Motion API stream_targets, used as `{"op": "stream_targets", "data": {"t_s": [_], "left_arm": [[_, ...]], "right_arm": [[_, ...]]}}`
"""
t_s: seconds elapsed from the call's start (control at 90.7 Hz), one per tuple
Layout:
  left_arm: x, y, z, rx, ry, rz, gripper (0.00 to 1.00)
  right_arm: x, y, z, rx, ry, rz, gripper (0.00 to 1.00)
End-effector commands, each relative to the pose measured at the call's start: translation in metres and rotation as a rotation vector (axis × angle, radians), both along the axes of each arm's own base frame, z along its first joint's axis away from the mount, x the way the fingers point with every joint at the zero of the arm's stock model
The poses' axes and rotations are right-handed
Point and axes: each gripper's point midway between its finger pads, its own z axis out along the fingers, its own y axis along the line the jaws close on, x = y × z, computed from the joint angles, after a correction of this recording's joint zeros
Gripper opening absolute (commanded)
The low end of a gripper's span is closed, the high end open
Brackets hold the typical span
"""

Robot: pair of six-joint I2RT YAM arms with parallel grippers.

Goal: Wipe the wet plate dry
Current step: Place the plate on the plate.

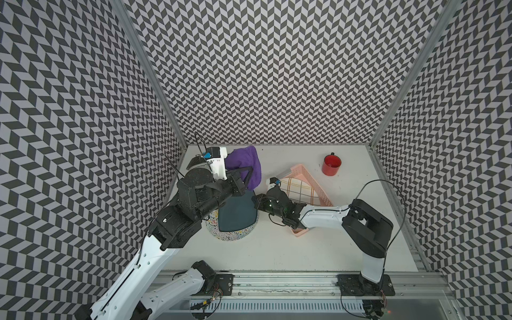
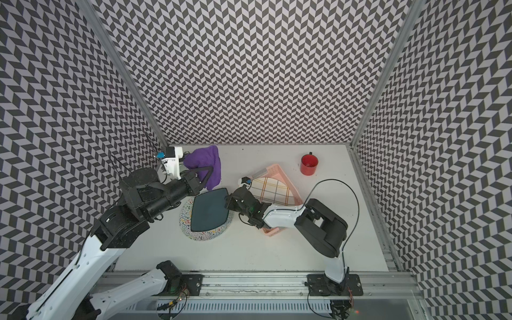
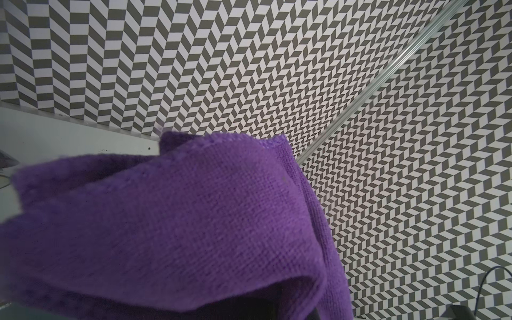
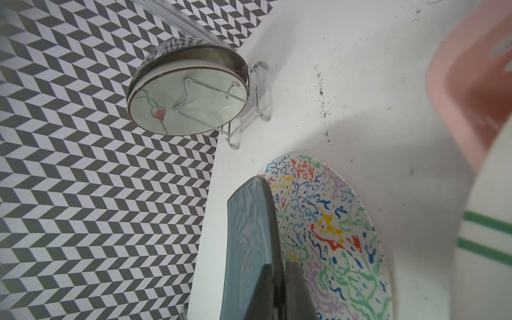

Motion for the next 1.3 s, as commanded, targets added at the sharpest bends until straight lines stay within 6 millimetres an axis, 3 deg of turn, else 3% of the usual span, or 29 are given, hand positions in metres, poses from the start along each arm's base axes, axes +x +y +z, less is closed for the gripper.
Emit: {"op": "stream_targets", "data": {"t_s": [0.0, 0.165, 0.309, 0.441, 0.64, 0.948, 1.29], "left_arm": [[-0.005, 0.007, 0.009, 0.002, -0.030, 0.009, 0.00], [-0.007, 0.010, 0.011, -0.004, -0.035, 0.017, 0.00], [-0.007, 0.008, 0.008, -0.010, -0.027, 0.009, 0.00], [-0.006, 0.008, 0.008, -0.011, -0.032, 0.009, 0.00], [-0.006, 0.007, 0.007, -0.007, -0.033, 0.004, 0.00], [-0.006, 0.008, 0.002, -0.009, -0.026, 0.008, 0.00], [-0.006, 0.007, -0.002, -0.018, -0.021, 0.005, 0.00]], "right_arm": [[0.005, 0.032, 0.034, 0.135, -0.085, 0.024, 0.00], [-0.004, 0.029, 0.010, 0.079, -0.054, 0.021, 0.00], [0.000, 0.011, 0.018, 0.018, -0.095, -0.016, 0.00], [0.004, 0.007, 0.022, -0.028, -0.125, -0.004, 0.00], [0.000, 0.012, 0.005, -0.079, -0.089, 0.035, 0.19], [0.005, 0.012, 0.017, -0.108, -0.127, 0.031, 0.39], [0.008, 0.010, 0.017, -0.176, -0.136, 0.039, 0.44]]}}
